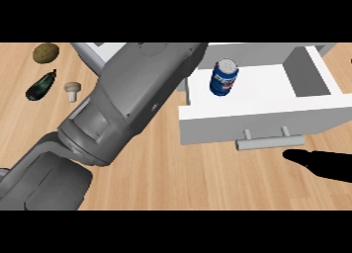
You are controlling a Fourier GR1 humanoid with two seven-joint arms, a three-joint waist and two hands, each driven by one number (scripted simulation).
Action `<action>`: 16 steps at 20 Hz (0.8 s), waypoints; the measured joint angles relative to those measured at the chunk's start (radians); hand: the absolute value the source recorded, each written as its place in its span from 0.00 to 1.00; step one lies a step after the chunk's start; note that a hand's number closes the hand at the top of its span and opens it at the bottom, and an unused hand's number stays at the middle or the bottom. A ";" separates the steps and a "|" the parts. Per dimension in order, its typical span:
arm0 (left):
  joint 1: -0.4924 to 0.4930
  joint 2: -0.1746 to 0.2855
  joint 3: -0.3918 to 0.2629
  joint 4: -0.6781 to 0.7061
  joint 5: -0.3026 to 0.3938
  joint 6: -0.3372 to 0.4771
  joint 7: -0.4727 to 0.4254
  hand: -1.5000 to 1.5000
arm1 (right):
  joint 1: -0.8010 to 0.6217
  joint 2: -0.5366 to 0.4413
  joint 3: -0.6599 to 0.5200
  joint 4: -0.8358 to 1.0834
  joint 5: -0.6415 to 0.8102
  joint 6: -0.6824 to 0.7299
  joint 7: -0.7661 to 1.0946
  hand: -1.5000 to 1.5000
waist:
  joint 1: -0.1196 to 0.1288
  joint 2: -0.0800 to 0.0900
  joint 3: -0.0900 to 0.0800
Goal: Pick up the can, place it into the drawer and close the drawer
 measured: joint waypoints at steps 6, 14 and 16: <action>-0.008 0.000 -0.006 0.015 0.007 -0.004 -0.024 0.00 | -0.072 -0.007 0.109 0.168 0.202 -0.052 -0.063 0.00 | 0.032 -0.005 0.000; -0.016 0.018 0.006 0.038 -0.006 -0.052 -0.021 0.00 | -0.179 0.012 0.206 0.482 0.427 -0.169 -0.148 0.00 | 0.068 -0.013 -0.001; -0.021 0.028 0.013 0.037 -0.007 -0.061 -0.009 0.00 | -0.209 0.027 0.224 0.563 0.476 -0.208 -0.163 0.00 | 0.074 -0.015 -0.001</action>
